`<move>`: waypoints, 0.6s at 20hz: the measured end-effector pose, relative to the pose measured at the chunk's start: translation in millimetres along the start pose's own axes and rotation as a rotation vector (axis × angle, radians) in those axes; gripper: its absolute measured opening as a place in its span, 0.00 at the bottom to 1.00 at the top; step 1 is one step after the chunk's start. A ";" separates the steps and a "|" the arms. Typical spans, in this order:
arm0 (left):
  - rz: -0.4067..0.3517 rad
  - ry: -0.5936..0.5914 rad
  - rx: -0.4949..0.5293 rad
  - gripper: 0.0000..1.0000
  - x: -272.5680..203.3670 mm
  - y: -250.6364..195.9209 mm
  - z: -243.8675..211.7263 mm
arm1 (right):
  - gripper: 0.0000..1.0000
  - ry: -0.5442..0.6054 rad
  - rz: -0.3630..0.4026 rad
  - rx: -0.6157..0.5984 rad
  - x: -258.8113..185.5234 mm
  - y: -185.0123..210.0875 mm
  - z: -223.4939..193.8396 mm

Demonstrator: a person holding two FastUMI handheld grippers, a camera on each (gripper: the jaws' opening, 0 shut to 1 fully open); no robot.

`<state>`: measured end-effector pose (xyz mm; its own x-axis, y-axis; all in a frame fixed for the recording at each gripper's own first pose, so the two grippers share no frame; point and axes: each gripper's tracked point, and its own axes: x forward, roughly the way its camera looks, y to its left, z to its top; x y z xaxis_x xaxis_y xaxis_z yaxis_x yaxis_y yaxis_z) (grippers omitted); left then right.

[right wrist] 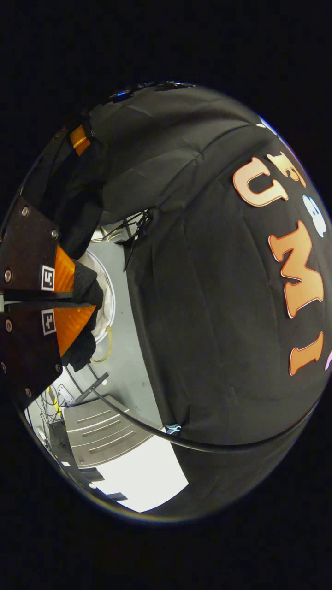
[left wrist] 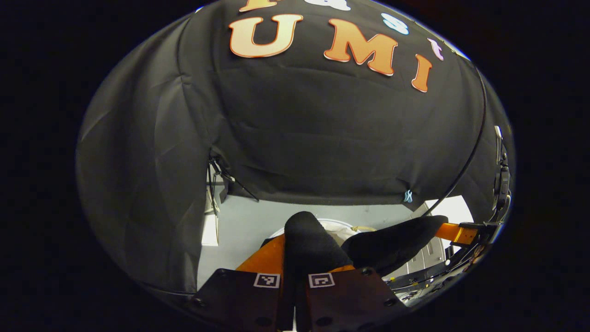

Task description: Grasp the clothes on the hanger with both hands and then place them into the laundry hamper below.

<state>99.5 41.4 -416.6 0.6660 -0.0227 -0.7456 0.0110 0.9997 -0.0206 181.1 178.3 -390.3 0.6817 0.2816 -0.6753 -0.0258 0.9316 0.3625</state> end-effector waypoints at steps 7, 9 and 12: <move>-0.010 0.152 0.058 0.09 42.6 -14.4 -42.5 | 0.02 0.062 -0.024 -0.050 29.3 -1.3 -20.0; -0.006 0.185 0.079 0.10 47.8 -15.6 -50.8 | 0.03 0.080 -0.037 -0.061 35.4 -5.8 -25.9; 0.006 0.220 0.091 0.11 53.0 -18.7 -61.2 | 0.05 0.108 -0.049 -0.068 40.3 -11.5 -34.1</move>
<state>88.9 21.1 -496.5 0.4878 -0.0070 -0.8729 0.0816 0.9960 0.0376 184.0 186.8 -443.5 0.6007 0.2546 -0.7579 -0.0464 0.9574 0.2849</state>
